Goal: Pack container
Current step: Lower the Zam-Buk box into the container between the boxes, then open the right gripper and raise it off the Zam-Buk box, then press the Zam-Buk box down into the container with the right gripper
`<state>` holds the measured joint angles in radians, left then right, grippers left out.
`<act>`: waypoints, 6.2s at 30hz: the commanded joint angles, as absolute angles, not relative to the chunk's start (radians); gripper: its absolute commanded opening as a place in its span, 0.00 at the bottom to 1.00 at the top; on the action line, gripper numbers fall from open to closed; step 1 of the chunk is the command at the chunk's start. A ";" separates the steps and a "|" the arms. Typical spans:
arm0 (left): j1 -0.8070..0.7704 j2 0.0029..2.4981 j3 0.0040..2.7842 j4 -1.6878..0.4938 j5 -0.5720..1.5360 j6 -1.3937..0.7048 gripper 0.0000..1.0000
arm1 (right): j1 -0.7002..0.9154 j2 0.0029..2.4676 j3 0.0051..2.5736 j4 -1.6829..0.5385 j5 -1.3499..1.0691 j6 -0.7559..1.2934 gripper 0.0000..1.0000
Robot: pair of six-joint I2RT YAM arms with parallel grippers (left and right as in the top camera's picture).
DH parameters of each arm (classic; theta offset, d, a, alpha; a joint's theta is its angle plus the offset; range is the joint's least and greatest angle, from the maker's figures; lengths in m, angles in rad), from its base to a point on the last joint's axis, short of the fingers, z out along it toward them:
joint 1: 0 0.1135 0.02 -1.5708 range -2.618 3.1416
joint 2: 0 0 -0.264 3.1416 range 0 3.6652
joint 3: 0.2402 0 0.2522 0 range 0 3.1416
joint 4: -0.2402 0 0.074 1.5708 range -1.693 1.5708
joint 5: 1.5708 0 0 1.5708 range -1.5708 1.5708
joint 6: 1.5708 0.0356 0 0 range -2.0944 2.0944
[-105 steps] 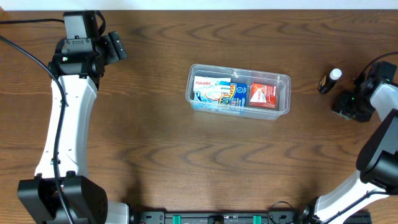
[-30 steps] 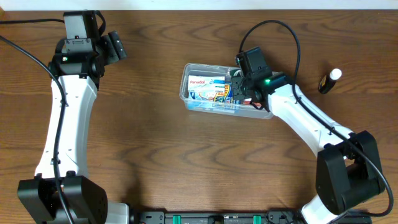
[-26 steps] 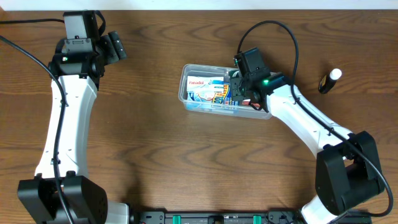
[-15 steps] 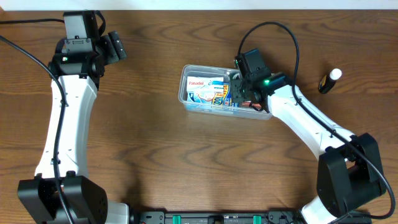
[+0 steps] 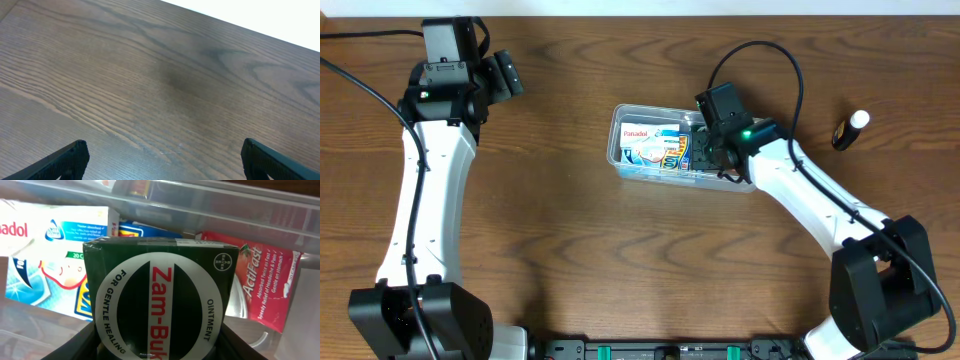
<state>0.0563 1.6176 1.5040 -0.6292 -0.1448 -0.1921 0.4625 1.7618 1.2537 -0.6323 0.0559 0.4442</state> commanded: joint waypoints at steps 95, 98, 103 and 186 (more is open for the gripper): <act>0.060 1.603 1.522 -0.632 -0.146 -0.208 0.98 | 0.518 1.576 1.251 -0.642 0.154 0.410 0.55; 0.060 1.603 1.522 -0.632 -0.146 -0.208 0.98 | 0.515 1.528 1.251 -0.696 0.153 0.410 0.38; 0.060 1.603 1.522 -0.632 -0.146 -0.208 0.98 | 0.516 1.512 1.250 -0.822 0.149 0.410 0.01; 0.060 1.603 1.522 -0.632 -0.146 -0.208 0.98 | 0.299 1.838 1.371 -0.837 -0.303 -0.880 0.01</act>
<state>0.0563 1.6173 1.5040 -0.6292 -0.1448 -0.2058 0.3008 1.8088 1.3655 -0.8417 -0.2825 -0.8448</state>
